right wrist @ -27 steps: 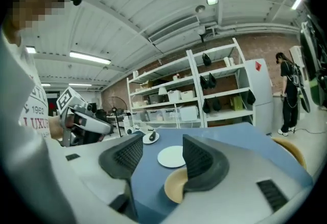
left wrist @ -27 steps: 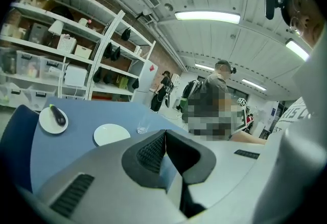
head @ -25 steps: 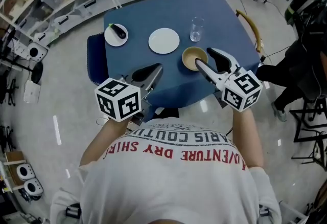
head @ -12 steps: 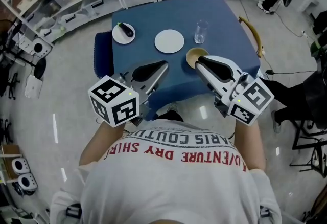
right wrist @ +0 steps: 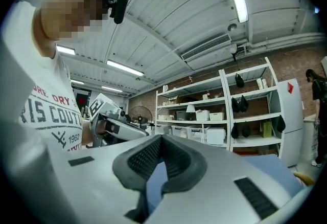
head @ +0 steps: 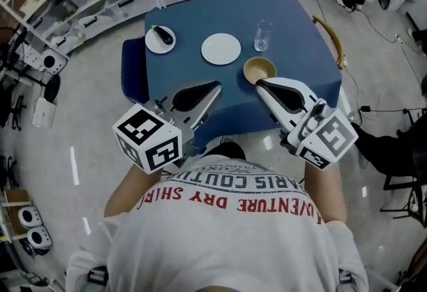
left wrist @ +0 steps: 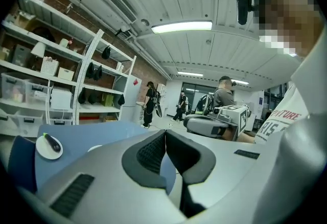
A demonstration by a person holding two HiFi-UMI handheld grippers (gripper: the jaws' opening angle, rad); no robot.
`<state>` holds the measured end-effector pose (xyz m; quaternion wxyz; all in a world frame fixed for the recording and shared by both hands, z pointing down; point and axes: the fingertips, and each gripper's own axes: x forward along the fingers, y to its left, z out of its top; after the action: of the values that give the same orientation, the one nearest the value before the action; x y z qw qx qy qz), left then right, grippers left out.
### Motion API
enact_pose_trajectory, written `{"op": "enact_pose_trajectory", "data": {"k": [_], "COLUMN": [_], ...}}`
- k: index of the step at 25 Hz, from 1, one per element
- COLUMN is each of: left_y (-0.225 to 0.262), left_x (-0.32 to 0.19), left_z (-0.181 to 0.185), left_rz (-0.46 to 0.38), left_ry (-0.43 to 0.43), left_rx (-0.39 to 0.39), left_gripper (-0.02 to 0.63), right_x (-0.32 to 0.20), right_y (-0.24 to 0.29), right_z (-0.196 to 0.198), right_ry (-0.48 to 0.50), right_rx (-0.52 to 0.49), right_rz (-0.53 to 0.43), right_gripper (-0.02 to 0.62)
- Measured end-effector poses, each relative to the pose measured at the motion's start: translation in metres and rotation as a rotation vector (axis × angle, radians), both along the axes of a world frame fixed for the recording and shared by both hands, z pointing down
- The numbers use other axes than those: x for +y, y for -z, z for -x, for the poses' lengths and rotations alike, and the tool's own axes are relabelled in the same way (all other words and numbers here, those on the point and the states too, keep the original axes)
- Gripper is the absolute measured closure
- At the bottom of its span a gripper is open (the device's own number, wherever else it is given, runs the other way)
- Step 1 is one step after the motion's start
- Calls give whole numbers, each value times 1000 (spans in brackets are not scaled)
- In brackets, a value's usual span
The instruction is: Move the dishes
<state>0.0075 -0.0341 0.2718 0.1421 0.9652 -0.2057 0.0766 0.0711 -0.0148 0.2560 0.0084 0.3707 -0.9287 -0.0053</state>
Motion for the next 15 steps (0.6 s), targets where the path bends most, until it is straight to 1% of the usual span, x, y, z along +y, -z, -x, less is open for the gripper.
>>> {"op": "enact_pose_trajectory", "data": {"k": [3, 9, 15], "left_y": [-10, -14, -21], "left_x": [5, 3, 8], "left_z": [-4, -4, -3], "left_rz": [-6, 6, 20], "left_ry": [0, 1, -2], "left_rx": [-24, -15, -8], "left_gripper": [580, 579, 579], "right_x": [6, 4, 8], "right_y": [-3, -9, -17], "right_z": [-2, -3, 0], "right_ry": [1, 4, 25], "right_rx": [2, -2, -43], "right_rz": [-7, 12, 33], "right_gripper": [572, 574, 574]}}
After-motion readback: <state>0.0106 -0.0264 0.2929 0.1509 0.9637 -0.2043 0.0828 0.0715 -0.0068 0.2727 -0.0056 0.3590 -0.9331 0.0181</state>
